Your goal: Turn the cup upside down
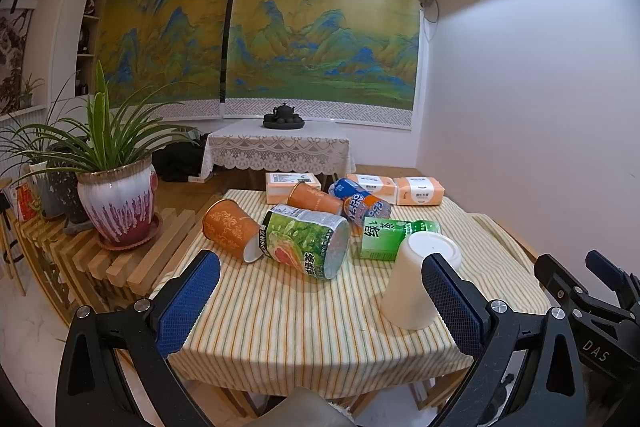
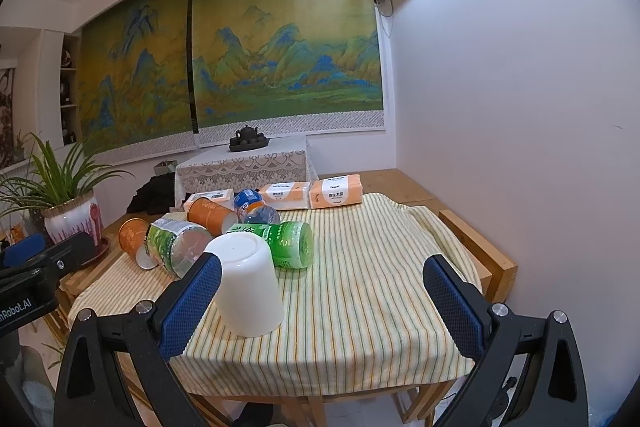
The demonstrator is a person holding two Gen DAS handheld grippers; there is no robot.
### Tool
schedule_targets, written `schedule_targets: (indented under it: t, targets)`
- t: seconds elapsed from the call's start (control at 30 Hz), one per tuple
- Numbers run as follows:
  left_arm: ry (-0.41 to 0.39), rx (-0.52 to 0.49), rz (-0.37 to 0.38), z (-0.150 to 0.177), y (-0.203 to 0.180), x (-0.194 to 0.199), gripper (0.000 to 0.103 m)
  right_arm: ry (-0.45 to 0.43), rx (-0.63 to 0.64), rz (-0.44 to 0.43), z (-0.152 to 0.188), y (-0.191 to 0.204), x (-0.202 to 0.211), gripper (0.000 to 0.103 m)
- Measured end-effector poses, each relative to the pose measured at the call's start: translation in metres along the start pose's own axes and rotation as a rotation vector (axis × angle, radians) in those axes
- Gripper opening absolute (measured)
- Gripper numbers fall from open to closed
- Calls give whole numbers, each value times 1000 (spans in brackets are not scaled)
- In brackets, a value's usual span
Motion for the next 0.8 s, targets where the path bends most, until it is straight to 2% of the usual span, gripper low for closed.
schedule_targets:
  t: [0.8]
  targets:
    - [-4,-3,0,-1,0,0,102,10,-2,4,2,-3,0,100]
Point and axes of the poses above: each gripper's, at about its wrist camera, not at the fingertips, and x roughly against the way its jaws point, y to its left, z to its underside, the point moved 4 cm from there along -x, roughly the way its jaws point, and after that the axes turned 5 degrees about x, right-handed, at the moved point
